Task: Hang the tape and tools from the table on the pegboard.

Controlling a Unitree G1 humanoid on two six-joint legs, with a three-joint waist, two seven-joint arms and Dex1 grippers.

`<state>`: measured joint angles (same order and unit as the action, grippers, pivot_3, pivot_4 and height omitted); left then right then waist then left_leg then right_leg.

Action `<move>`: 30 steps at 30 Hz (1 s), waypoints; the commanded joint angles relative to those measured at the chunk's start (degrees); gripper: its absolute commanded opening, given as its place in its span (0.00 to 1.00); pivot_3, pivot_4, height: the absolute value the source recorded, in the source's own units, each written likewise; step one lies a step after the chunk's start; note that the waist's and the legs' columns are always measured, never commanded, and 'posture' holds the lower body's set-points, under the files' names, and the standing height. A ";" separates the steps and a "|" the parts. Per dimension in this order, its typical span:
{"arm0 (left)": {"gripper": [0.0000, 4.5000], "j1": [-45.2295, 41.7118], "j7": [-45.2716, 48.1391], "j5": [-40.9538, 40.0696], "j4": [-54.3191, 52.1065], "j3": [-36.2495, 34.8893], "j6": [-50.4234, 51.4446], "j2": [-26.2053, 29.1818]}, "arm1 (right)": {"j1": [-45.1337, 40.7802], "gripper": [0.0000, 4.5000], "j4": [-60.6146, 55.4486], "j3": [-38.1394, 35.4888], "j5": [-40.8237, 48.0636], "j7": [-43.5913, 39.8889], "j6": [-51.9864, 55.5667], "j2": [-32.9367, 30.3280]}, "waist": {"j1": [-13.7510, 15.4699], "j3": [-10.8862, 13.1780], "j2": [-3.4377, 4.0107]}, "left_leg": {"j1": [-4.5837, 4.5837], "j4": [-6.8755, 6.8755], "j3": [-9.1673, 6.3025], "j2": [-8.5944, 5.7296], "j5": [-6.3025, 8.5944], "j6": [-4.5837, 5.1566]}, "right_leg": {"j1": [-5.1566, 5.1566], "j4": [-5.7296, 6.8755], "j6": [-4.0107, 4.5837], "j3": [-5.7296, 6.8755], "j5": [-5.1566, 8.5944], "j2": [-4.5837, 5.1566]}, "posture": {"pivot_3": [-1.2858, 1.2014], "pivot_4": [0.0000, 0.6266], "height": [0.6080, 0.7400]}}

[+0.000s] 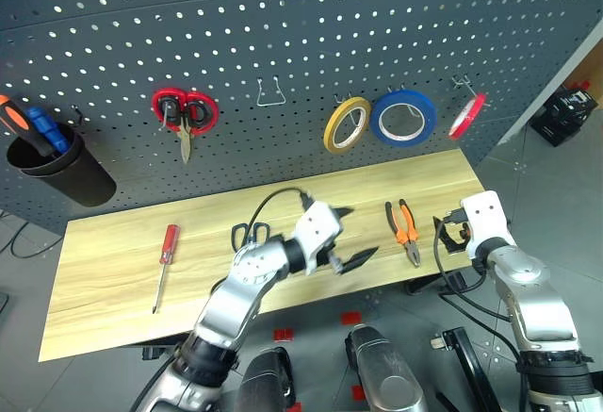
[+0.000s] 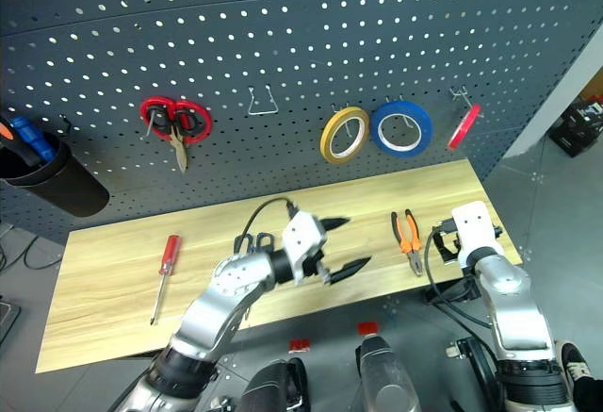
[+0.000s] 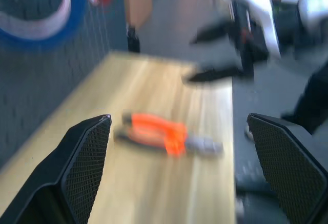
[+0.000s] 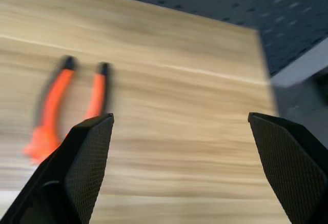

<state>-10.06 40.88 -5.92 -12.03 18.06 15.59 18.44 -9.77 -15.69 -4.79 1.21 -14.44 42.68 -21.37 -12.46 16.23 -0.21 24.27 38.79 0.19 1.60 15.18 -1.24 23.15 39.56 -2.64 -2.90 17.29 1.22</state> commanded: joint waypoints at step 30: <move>1.00 10.61 -8.98 -1.40 -13.84 -4.49 6.17 1.87 | -17.75 1.00 17.70 -3.00 2.22 11.30 15.49 10.28 | 5.02 5.21 -0.47 | 0.13 0.10 -0.11 0.02 0.08 0.15 | 0.14 0.09 0.01 0.20 0.00 0.18 | 0.46 0.71 1.00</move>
<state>0.20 31.90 -6.57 -23.96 13.73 22.03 20.17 -27.91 2.22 -6.85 3.39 -3.65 58.15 -11.07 -7.44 21.44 -0.68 24.40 38.88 0.09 1.62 15.26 -1.09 23.30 39.64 -2.64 -2.70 17.29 1.40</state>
